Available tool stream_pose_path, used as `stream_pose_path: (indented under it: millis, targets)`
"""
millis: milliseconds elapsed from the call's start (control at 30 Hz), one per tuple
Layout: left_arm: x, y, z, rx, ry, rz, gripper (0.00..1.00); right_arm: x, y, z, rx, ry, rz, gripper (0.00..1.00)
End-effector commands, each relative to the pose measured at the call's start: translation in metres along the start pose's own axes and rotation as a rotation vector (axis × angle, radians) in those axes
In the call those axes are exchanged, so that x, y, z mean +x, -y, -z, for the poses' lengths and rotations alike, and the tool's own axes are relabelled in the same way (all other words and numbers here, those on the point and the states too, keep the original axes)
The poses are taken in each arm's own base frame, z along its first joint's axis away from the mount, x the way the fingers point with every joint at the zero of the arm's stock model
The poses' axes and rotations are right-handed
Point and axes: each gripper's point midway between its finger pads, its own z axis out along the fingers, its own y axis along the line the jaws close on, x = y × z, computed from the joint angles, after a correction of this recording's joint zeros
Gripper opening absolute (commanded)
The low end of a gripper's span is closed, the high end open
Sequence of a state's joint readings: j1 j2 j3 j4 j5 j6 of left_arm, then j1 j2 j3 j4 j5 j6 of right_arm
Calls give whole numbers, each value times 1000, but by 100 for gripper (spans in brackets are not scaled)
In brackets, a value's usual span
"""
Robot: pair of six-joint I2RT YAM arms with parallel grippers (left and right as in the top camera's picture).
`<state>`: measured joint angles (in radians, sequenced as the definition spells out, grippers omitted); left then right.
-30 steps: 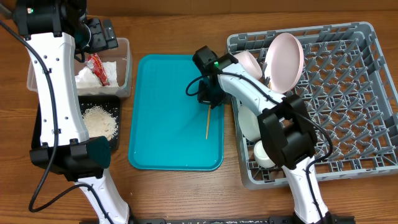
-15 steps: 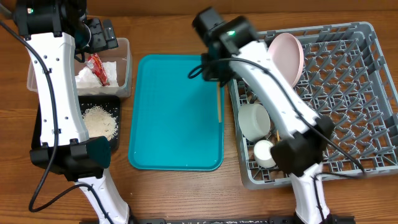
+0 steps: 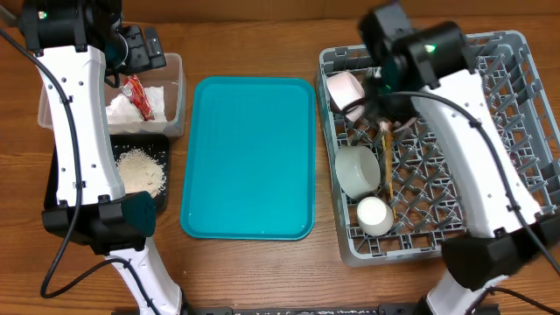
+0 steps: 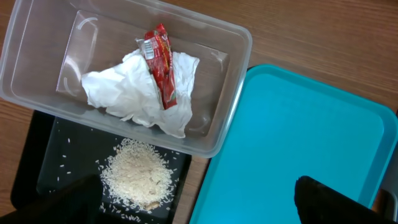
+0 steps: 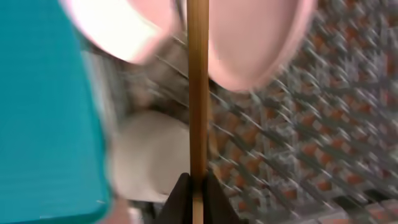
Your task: Sort waste into correct bins and load items into the dishwasher
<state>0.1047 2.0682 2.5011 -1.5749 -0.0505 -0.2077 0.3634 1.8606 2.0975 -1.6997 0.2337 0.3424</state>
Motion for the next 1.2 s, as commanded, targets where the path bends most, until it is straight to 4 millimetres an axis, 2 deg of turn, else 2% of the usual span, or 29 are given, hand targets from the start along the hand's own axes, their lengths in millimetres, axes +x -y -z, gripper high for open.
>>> stream_pose_path:
  millis: [0, 67, 133, 200, 233, 367, 467, 533, 633, 700, 733, 767, 800, 833, 900, 933, 1100, 1167]
  targets:
    - [-4, 1, 15, 1, 43, 6, 100, 18, 39, -37, 110, -114, -7, 4]
    - [-4, 1, 15, 1, 43, 6, 100, 26, 48, -59, 134, -163, -20, 4]
    - [-4, 1, 15, 1, 43, 6, 100, 33, 54, -77, 146, -197, -28, 17]
    - [-4, 1, 15, 1, 43, 6, 100, 37, 56, -86, 152, -216, -22, 38]
    - [-4, 1, 15, 1, 43, 6, 100, 37, 56, -87, 152, -216, -24, 44]
    - [-4, 1, 15, 1, 43, 6, 100, 26, 55, -80, 136, -168, -37, 46]
    - [-4, 1, 15, 1, 43, 6, 100, 18, 48, -63, 85, -137, -46, 46]
    - [-4, 1, 15, 1, 43, 6, 100, 14, 42, -45, 35, -114, -55, 46]
    - [-4, 1, 15, 1, 43, 6, 100, 7, 36, 2, -57, -24, -76, 45]
    - [-4, 1, 15, 1, 43, 6, 100, 2, 35, 42, -126, 88, -115, 47]
    - [-4, 1, 15, 1, 43, 6, 100, 2, 32, 52, -160, 110, -121, 69]
    - [-4, 1, 15, 1, 43, 6, 100, 6, 23, 80, -269, 162, -140, 100]
    - [-4, 1, 15, 1, 43, 6, 100, 8, 19, 91, -313, 180, -140, 100]
    - [-4, 1, 15, 1, 43, 6, 100, 13, 14, 110, -390, 214, -133, 100]
    - [-4, 2, 15, 1, 43, 5, 100, 22, 13, 134, -458, 270, -126, 100]
    - [-4, 2, 15, 1, 43, 5, 100, 26, 18, 146, -466, 313, -126, 100]
    - [-4, 1, 15, 1, 43, 5, 100, 61, 38, 178, -461, 420, -46, 100]
    - [-4, 2, 15, 1, 43, 5, 100, 72, 52, 193, -434, 495, -36, 100]
